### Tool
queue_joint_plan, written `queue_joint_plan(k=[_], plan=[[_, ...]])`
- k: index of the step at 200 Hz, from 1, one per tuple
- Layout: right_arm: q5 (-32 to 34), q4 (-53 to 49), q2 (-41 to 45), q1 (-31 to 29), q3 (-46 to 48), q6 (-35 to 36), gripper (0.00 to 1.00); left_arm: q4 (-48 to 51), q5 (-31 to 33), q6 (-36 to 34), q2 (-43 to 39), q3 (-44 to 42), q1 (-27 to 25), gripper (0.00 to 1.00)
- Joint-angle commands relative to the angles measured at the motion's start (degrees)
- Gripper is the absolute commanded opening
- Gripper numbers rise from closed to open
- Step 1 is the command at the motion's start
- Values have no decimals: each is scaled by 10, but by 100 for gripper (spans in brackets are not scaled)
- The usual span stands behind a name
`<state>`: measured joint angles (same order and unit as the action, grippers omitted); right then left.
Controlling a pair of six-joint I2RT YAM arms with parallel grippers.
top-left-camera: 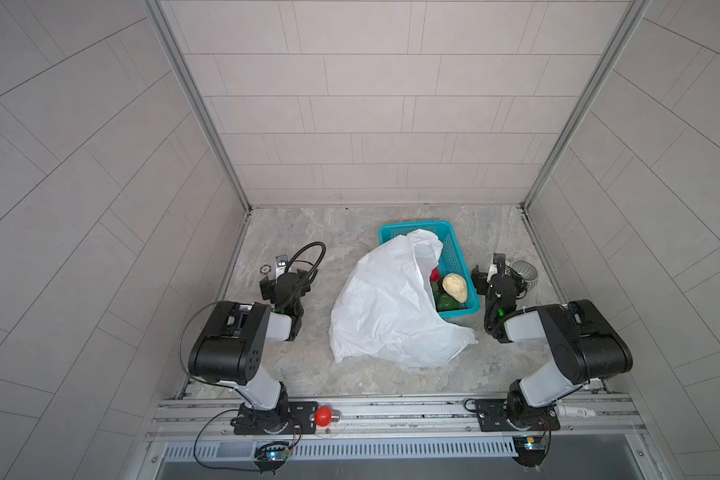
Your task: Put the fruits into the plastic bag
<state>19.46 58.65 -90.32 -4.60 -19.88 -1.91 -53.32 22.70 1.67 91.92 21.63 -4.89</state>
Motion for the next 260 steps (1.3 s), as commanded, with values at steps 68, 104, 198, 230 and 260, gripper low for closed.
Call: queue_joint_plan(k=[68, 104, 198, 230, 260], plan=[[2, -4, -5, -3, 1, 3, 99, -10, -1, 5, -5, 7, 1, 100], [2, -4, -4, -3, 1, 3, 99, -10, -1, 5, -5, 7, 1, 100], [1, -7, -4, -2, 0, 1, 99, -6, 3, 7, -7, 8, -2, 100], [-2, -2, 2, -6, 2, 9, 99, -4, -1, 8, -9, 8, -1, 100], [76, -339, 130, -42, -125, -33, 99, -12, 4, 3, -10, 5, -5, 100]])
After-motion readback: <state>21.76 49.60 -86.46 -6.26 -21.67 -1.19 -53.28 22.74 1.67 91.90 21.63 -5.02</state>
